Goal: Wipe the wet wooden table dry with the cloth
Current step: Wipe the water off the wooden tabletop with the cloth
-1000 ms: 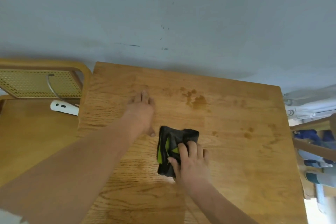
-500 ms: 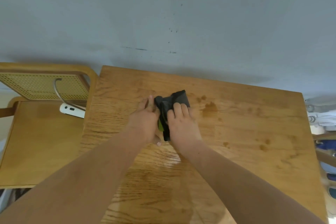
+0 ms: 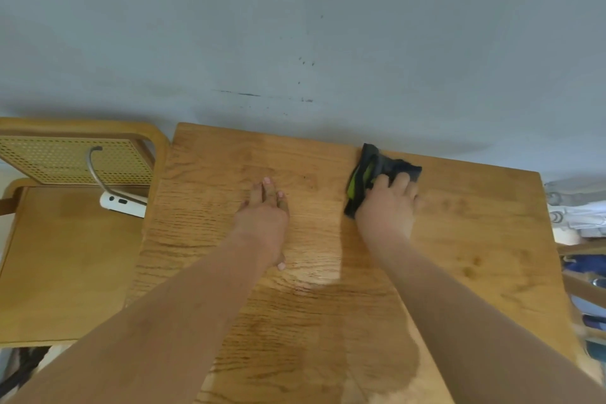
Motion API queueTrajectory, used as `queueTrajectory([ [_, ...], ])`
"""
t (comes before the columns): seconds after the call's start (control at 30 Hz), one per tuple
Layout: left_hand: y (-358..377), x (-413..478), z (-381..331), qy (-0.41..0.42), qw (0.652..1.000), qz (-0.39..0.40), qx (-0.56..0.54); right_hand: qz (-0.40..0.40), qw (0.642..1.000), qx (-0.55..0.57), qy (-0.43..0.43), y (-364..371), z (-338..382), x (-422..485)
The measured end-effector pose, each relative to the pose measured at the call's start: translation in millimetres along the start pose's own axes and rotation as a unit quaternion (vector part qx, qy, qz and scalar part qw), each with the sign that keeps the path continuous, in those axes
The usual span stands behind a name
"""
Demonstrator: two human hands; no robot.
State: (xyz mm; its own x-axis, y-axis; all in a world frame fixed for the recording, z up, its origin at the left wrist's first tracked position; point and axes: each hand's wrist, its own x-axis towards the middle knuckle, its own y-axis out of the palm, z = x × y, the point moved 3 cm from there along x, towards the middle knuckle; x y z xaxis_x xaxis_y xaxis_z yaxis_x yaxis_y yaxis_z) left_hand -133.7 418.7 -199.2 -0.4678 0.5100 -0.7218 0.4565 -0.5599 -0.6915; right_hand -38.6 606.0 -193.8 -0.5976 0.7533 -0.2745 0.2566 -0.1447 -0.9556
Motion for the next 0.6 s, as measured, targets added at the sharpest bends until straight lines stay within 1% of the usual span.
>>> queueTrajectory([
  [0.07,-0.7,-0.9,-0.2,-0.001,1.000,-0.002,-0.013,0.001,0.997,0.025,-0.076,6.6,27.5,-32.3],
  [0.1,-0.7,-1.7,-0.2,-0.001,1.000,-0.006,-0.022,0.005,0.990,0.021,-0.136,12.5,40.1,-50.8],
  [0.13,-0.7,-2.9,0.4,-0.001,0.999,-0.013,-0.035,0.007,0.980,0.014,-0.197,17.2,49.4,-69.5],
  [0.2,0.7,-5.1,2.6,0.000,0.998,-0.023,-0.056,0.011,0.958,-0.001,-0.286,22.3,49.9,-87.4],
  [0.23,2.0,-6.0,4.2,0.003,0.998,-0.024,-0.062,0.011,0.949,-0.010,-0.316,20.1,42.7,-82.6],
  [0.3,4.1,-6.9,6.9,0.010,0.998,-0.022,-0.059,0.012,0.945,-0.041,-0.324,14.5,18.0,-55.9],
  [0.33,4.7,-6.6,7.3,0.011,0.998,-0.022,-0.052,0.007,0.953,-0.050,-0.297,10.2,4.3,-36.6],
  [0.37,4.9,-6.5,7.5,0.011,0.999,-0.022,-0.047,-0.003,0.968,-0.058,-0.244,6.2,-9.7,-14.8],
  [0.43,5.1,-5.6,7.0,0.007,0.998,-0.021,-0.051,-0.002,0.995,-0.033,-0.094,-0.6,-33.8,20.6],
  [0.5,4.5,-5.9,7.0,0.002,0.998,-0.021,-0.064,0.009,0.998,0.041,0.047,-0.8,-41.9,30.2],
  [0.53,4.3,-6.4,7.6,0.002,0.997,-0.022,-0.069,0.010,0.994,0.064,0.086,2.3,-38.2,23.5],
  [0.57,4.1,-7.1,8.1,0.003,0.997,-0.022,-0.072,0.000,0.992,0.074,0.099,6.2,-30.8,10.6],
  [0.6,4.2,-7.7,8.4,0.003,0.997,-0.022,-0.075,-0.016,0.993,0.079,0.086,10.8,-20.9,-6.9],
])
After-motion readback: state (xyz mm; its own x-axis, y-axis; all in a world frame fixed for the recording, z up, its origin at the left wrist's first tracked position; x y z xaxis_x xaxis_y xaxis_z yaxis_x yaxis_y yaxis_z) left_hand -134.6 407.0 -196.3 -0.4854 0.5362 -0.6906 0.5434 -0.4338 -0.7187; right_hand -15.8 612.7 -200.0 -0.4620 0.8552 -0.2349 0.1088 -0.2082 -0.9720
